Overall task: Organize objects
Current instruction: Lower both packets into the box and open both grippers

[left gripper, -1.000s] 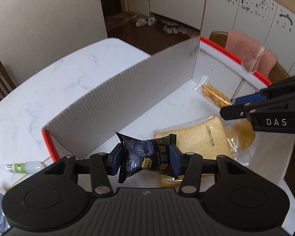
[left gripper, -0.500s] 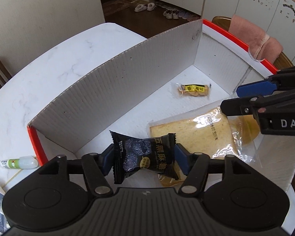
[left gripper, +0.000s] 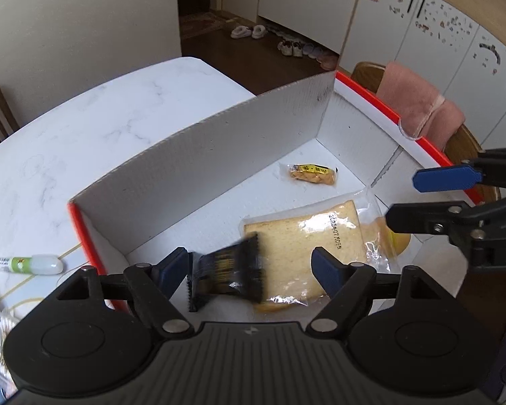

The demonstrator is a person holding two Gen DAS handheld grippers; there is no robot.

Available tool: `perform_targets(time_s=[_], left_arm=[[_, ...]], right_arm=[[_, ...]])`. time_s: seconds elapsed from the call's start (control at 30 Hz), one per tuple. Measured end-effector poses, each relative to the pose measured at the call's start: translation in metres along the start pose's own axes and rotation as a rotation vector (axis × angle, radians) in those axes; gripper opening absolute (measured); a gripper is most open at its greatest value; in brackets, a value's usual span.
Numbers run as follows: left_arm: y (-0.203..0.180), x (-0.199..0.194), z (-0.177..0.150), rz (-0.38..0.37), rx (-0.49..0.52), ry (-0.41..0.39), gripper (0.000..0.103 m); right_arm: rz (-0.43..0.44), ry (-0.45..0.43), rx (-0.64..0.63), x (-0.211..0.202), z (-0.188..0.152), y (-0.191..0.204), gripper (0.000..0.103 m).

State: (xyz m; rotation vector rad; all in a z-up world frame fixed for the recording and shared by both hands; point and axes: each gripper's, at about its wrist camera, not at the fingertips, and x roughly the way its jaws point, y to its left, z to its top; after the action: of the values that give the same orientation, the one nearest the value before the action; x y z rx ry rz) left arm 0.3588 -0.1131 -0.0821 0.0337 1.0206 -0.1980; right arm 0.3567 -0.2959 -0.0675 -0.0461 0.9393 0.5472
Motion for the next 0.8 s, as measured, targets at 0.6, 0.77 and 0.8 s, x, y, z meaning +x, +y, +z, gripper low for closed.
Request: perform_targets(time_s=[0.6, 0.77, 0.8], left_arm=[[0.017, -0.099, -0.044, -0.062, -0.038, -0.215, 0.079], [0.031, -0.126, -0.065, -0.049, -0.035, -0.258, 0.079], [0.035, -0.13, -0.069, -0.045, -0.037, -0.26, 0.08]], right_arm=[[0.02, -0.105, -0.075, -0.053, -0.016, 0.061, 0.067], [0.034, -0.126, -0.09, -0.06, -0.02, 0.085, 0.077], [0.036, -0.126, -0.091, -0.06, -0.021, 0.09, 0.078]])
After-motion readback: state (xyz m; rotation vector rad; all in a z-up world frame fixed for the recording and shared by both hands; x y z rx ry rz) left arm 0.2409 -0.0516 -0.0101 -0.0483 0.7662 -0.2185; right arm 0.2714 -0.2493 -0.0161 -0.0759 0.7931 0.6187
